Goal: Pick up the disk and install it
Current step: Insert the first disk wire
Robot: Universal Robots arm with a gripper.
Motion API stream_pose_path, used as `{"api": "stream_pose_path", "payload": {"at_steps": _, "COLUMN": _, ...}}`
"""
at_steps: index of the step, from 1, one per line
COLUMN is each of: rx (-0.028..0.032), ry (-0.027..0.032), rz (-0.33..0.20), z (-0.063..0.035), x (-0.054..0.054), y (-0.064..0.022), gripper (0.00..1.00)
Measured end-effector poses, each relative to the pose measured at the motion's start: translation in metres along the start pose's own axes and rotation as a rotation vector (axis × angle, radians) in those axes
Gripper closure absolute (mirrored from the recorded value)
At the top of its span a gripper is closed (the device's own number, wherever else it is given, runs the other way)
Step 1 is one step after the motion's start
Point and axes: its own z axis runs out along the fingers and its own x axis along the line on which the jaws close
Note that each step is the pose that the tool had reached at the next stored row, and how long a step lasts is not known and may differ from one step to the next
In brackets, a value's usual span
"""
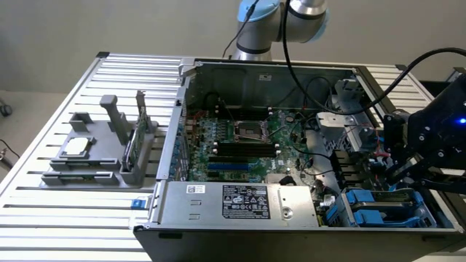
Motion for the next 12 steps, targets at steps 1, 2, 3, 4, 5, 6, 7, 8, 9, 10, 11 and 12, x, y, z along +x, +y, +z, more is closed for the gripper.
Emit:
{"api": "stream_pose_path", "payload": {"at_steps": 1, "rx": 0.0075, "ry": -0.0136, "rz": 0.0, "z": 0.0001, "x": 0.0008, "y": 0.0004, "gripper": 0.83}}
{"api": "stream_pose_path", "payload": {"at_steps": 2, "rx": 0.0133, "ry": -0.0241, "rz": 0.001, "z": 0.0001, "x": 0.0012, "y": 0.0006, "gripper": 0.83}}
{"api": "stream_pose_path", "payload": {"at_steps": 3, "rx": 0.0169, "ry": -0.0307, "rz": 0.002, "z": 0.0001, "x": 0.0013, "y": 0.0007, "gripper": 0.83}}
{"api": "stream_pose_path", "payload": {"at_steps": 4, "rx": 0.0201, "ry": -0.0364, "rz": 0.003, "z": 0.0, "x": 0.0013, "y": 0.0007, "gripper": 0.83}}
{"api": "stream_pose_path", "payload": {"at_steps": 5, "rx": 0.0226, "ry": -0.0406, "rz": 0.006, "z": 0.0, "x": 0.0014, "y": 0.0007, "gripper": 0.83}}
{"api": "stream_pose_path", "payload": {"at_steps": 6, "rx": 0.0249, "ry": -0.0443, "rz": 0.01, "z": -0.0001, "x": 0.0013, "y": 0.0008, "gripper": 0.83}}
{"api": "stream_pose_path", "payload": {"at_steps": 7, "rx": 0.0271, "ry": -0.0479, "rz": 0.016, "z": -0.0002, "x": 0.0013, "y": 0.001, "gripper": 0.83}}
{"api": "stream_pose_path", "payload": {"at_steps": 8, "rx": 0.0291, "ry": -0.0517, "rz": 0.022, "z": -0.0004, "x": 0.0012, "y": 0.0012, "gripper": 0.83}}
{"api": "stream_pose_path", "payload": {"at_steps": 9, "rx": 0.0308, "ry": -0.0552, "rz": 0.029, "z": -0.0008, "x": 0.0011, "y": 0.0013, "gripper": 0.83}}
{"api": "stream_pose_path", "payload": {"at_steps": 10, "rx": 0.0321, "ry": -0.0583, "rz": 0.035, "z": -0.0016, "x": 0.0012, "y": 0.0013, "gripper": 0.83}}
{"api": "stream_pose_path", "payload": {"at_steps": 11, "rx": 0.0332, "ry": -0.0611, "rz": 0.041, "z": -0.0026, "x": 0.0012, "y": 0.0014, "gripper": 0.83}}
{"api": "stream_pose_path", "payload": {"at_steps": 12, "rx": 0.0338, "ry": -0.0629, "rz": 0.047, "z": -0.0037, "x": 0.0014, "y": 0.0014, "gripper": 0.83}}
